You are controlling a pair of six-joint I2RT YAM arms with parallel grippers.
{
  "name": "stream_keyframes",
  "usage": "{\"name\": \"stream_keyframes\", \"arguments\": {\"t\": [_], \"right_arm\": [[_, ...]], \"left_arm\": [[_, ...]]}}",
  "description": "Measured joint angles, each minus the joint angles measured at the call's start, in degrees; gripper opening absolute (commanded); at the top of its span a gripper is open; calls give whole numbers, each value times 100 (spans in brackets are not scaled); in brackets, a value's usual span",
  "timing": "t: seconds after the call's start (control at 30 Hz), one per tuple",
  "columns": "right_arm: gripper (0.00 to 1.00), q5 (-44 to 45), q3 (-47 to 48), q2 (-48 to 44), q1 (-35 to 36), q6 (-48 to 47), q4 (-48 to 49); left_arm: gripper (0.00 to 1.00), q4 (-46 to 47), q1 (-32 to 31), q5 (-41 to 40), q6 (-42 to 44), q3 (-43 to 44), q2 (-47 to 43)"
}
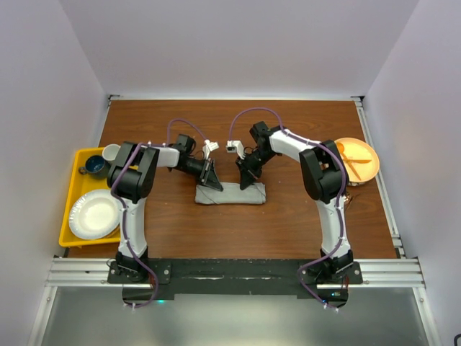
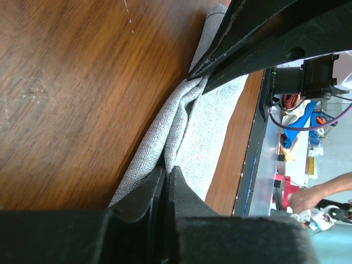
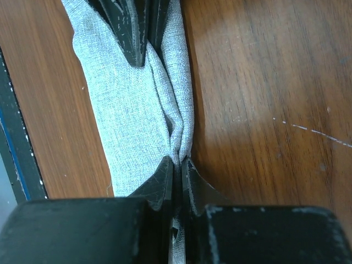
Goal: Fold the napkin into a case and place the utensils inside
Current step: Pick up the smaller rectangle-folded napkin from the center of the board.
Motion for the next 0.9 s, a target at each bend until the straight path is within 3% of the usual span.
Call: {"name": "stream_keyframes", "arguments": {"t": [0.03,0.2,0.23,0.3,0.63,0.9], "right_arm": [[0,7,-2,-4,0,9,2],[0,243,-393,-387,17,236,422],[0,332,-501,-520,37,271,535],[0,625,-793,-922,68,367,807],[0,2638,-2566,-3049,284,601,3377],[0,4983,-4953,-3670,1757,-472,6356]], "left_arm": [[30,81,4,-4,-33,-48,-24],[48,645,7,-52,-254,-546,-542],[57,717,17,-175,-293,-662,-726],[65,815,118,-446,-358,-809,-1058],[69,761,1268,-1143,-260,-660,-2374],[69,426,1582,-1460,-37,-678,-2603]]}}
